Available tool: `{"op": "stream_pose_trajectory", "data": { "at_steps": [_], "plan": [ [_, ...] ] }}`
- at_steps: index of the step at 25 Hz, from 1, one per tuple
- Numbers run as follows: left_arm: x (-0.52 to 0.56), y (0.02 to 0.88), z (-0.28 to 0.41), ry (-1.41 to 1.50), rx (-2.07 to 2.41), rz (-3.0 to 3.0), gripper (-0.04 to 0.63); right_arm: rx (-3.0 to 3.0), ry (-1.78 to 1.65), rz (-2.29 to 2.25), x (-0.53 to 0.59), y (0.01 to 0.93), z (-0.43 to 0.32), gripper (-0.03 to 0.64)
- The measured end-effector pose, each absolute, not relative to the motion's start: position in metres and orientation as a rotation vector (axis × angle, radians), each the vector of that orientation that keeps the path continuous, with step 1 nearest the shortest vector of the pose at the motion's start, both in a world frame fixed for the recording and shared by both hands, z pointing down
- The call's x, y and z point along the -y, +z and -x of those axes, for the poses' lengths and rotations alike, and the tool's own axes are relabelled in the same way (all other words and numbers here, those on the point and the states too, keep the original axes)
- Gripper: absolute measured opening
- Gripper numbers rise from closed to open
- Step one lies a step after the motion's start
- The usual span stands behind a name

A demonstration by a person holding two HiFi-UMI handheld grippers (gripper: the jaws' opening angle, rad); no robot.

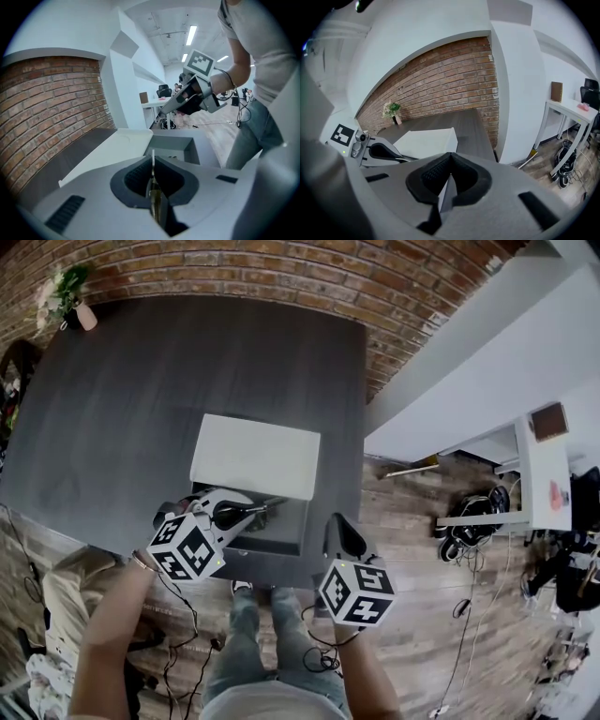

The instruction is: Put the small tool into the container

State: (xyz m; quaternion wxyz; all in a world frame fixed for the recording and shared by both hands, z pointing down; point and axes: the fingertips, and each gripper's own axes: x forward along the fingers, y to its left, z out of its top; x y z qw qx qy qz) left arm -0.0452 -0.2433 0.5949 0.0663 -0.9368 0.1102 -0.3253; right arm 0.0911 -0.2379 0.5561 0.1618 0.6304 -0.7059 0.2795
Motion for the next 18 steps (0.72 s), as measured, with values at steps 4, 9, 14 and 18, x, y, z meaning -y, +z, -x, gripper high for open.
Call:
{"op": "stream_pose_trajectory", "data": {
  "at_steps": [4, 9, 14, 18],
  "plan": [
    [0.240, 0.607, 0.048, -1.092, -0.310, 2.788, 0.020, 2.018, 0.803, -1.794, 0.236, 0.557, -0.093, 0.002],
    [0.239, 0.614, 0.050, -1.156, -0.316, 2.773, 0.018, 2.019, 0.806, -1.796, 0.233, 0.558, -0.096, 0.002],
    [0.236, 0.615, 0.048, -1.224, -0.277, 2.768, 0.018, 2.021, 0.807, -1.799, 0.231, 0.557, -0.099, 0.002],
    [0.229, 0.616, 0.044, -1.285, -0.235, 2.830, 0.021, 2.020, 0.814, -1.798, 0.230, 0.558, -0.100, 0.002]
  ]
}}
